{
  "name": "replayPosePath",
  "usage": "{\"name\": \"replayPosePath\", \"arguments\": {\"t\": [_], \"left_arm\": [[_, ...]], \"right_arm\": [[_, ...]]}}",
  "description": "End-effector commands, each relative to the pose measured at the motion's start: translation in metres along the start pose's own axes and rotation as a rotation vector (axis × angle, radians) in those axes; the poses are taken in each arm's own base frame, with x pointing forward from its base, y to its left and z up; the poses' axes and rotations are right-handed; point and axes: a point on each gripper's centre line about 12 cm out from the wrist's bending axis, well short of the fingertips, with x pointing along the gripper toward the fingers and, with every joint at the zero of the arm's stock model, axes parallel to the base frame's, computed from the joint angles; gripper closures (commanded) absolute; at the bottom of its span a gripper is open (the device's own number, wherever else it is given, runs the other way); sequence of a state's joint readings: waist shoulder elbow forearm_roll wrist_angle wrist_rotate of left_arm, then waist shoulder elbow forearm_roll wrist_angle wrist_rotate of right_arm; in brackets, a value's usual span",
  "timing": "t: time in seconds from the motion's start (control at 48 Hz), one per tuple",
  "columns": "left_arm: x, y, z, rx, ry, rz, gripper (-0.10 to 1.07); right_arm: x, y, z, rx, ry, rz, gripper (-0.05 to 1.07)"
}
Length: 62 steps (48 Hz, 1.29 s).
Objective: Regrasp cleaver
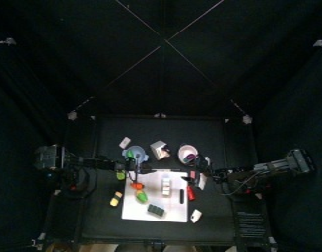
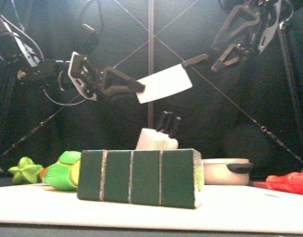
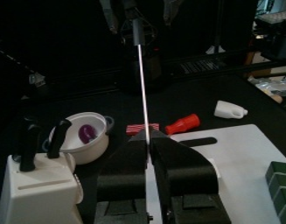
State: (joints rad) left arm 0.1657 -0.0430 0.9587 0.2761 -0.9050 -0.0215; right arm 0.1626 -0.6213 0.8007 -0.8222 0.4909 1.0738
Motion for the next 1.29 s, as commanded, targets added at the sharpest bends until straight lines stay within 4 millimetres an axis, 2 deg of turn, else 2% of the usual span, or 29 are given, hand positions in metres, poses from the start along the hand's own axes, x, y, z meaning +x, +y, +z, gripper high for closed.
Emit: {"name": "replayPosePath", "arguments": {"t": [0.0, 0.458, 0.729, 1.271], "left_arm": [[0.001, 0.001, 0.006, 0.0, -0.016, 0.004, 0.62], [0.003, 0.002, -0.006, -0.002, 0.083, 0.01, 0.62], [0.005, -0.005, -0.013, 0.008, 0.111, -0.021, 0.62], [0.008, -0.009, -0.018, 0.013, 0.142, -0.035, 0.62]], "right_arm": [[0.002, 0.004, 0.004, -0.013, -0.016, 0.02, 0.01], [0.033, 0.008, -0.009, -0.1, 0.048, -0.013, 0.01], [0.05, 0.003, -0.016, -0.096, 0.076, -0.014, 0.01], [0.062, 0.003, -0.022, -0.089, 0.106, -0.016, 0.01]]}}
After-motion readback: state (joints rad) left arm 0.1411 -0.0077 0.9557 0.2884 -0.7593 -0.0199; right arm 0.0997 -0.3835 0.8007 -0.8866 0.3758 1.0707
